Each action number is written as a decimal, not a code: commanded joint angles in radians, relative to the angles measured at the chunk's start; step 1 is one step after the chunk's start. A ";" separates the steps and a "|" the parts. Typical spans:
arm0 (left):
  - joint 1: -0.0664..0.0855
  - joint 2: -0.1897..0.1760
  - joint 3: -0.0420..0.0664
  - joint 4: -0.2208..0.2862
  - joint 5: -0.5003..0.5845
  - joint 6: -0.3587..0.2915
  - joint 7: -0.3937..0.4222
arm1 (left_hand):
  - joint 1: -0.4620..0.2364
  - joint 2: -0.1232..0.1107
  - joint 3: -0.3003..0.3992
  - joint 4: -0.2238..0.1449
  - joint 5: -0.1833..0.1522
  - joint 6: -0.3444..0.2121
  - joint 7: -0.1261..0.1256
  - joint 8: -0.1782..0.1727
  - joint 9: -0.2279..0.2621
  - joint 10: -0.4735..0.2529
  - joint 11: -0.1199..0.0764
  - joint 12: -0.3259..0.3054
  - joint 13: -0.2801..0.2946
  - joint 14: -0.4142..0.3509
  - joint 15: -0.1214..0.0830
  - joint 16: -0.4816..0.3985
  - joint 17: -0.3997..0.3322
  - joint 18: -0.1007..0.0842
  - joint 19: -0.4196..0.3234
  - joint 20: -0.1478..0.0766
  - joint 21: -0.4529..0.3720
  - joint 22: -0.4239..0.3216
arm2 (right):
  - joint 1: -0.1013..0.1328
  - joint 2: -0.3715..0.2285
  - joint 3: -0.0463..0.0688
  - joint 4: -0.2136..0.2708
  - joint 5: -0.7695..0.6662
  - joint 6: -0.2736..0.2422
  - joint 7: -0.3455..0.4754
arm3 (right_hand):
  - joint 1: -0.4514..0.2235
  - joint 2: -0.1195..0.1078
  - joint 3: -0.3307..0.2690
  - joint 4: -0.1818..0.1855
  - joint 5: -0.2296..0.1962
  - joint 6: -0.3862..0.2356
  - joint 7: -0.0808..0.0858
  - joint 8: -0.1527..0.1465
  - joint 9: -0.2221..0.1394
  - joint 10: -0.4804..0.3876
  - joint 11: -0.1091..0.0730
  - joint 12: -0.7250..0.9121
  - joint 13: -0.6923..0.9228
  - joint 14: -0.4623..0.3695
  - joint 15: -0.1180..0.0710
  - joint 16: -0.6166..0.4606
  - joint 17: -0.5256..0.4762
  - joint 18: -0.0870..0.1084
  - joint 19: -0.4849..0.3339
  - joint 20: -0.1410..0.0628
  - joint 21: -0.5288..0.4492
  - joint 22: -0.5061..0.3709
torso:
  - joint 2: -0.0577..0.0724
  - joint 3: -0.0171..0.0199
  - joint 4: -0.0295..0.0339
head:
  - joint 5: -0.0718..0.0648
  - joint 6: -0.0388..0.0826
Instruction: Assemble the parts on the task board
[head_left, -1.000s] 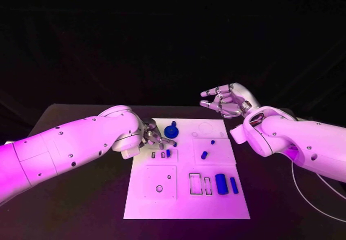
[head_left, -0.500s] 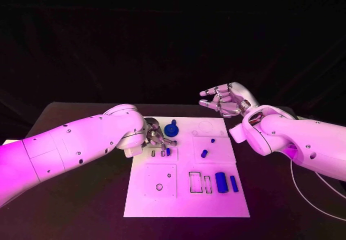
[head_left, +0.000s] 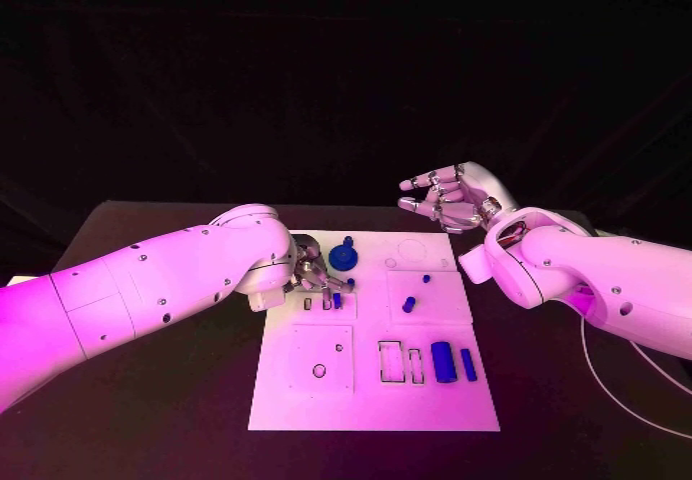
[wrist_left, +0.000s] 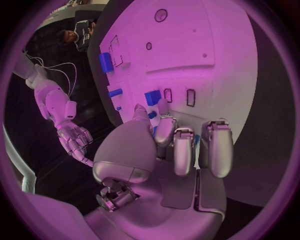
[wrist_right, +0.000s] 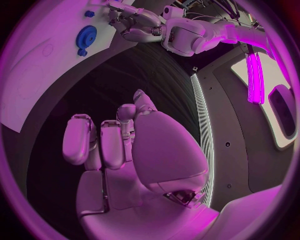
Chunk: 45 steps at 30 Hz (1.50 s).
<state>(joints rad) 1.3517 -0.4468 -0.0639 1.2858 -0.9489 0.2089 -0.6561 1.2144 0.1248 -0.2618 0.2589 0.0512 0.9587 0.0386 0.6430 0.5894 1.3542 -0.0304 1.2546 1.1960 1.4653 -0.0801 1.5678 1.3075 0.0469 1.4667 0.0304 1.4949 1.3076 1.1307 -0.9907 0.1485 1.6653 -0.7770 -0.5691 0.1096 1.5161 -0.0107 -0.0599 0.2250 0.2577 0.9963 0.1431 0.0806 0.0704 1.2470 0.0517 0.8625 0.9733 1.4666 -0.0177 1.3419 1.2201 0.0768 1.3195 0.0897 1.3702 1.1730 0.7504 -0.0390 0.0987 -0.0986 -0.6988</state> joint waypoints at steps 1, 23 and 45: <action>0.000 0.003 0.000 0.000 -0.007 0.037 -0.003 | 0.009 0.001 0.004 -0.006 0.001 -0.008 -0.002 0.007 0.002 0.009 0.000 0.007 0.001 0.105 -0.005 0.003 0.263 -0.016 0.035 -0.004 0.005 0.124 | 0.000 0.002 0.000 -0.001 -0.013 0.016 -0.004 | -0.008 0.003 -0.001 -0.005 0.006 -0.003 0.001 -0.005 -0.001 -0.005 0.000 -0.003 -0.001 0.034 -0.004 -0.005 -0.001 0.010 -0.007 -0.001 -0.003 -0.001 | -0.001 0.0000 0.0000 | 0.001 -0.002; -0.002 0.008 0.001 0.004 -0.007 0.064 -0.005 | 0.025 -0.002 0.013 -0.021 0.001 -0.008 -0.005 0.019 0.028 0.015 -0.002 0.013 0.009 0.105 -0.007 0.003 0.263 -0.017 0.038 -0.005 0.008 0.131 | -0.001 0.009 -0.002 -0.004 -0.013 0.017 -0.001 | -0.015 0.004 -0.003 -0.003 -0.006 -0.003 0.001 -0.005 -0.001 -0.007 0.001 -0.007 -0.005 0.033 -0.004 -0.010 -0.005 0.011 -0.010 -0.001 -0.007 -0.006 | 0.000 -0.0004 0.0004 | 0.000 -0.008; -0.003 0.011 0.001 0.003 0.000 0.060 -0.002 | 0.132 0.024 0.105 -0.099 0.002 -0.040 -0.010 0.000 0.061 0.001 -0.008 -0.006 -0.005 0.105 -0.012 0.003 0.263 -0.015 0.030 -0.010 0.001 0.121 | -0.003 0.014 -0.002 -0.008 -0.013 0.025 -0.004 | -0.014 0.004 -0.003 -0.004 -0.007 -0.003 0.001 -0.005 -0.001 -0.007 0.001 -0.007 -0.006 0.033 -0.004 -0.010 -0.005 0.011 -0.011 -0.001 -0.007 -0.007 | 0.001 0.0002 0.0001 | 0.001 -0.012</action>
<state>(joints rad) 1.3503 -0.4388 -0.0615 1.2884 -0.9520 0.2588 -0.6593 1.3285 0.1401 -0.1628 0.1610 0.0489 0.9249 0.0264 0.6454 0.6509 1.3598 -0.0364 1.2509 1.1941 1.4657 -0.0875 1.5678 1.3080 0.0472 1.4635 0.0273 1.4987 1.3074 1.1287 -0.9777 0.1464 1.6574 -0.7796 -0.5599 0.1054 1.5094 -0.0041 -0.0601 0.2251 0.2576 0.9962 0.1431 0.0807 0.0704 1.2471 0.0518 0.8587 0.9688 1.4666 -0.0177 1.3360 1.2156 0.0769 1.3159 0.0861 1.3662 1.1673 0.7508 -0.0390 0.0985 -0.0980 -0.7103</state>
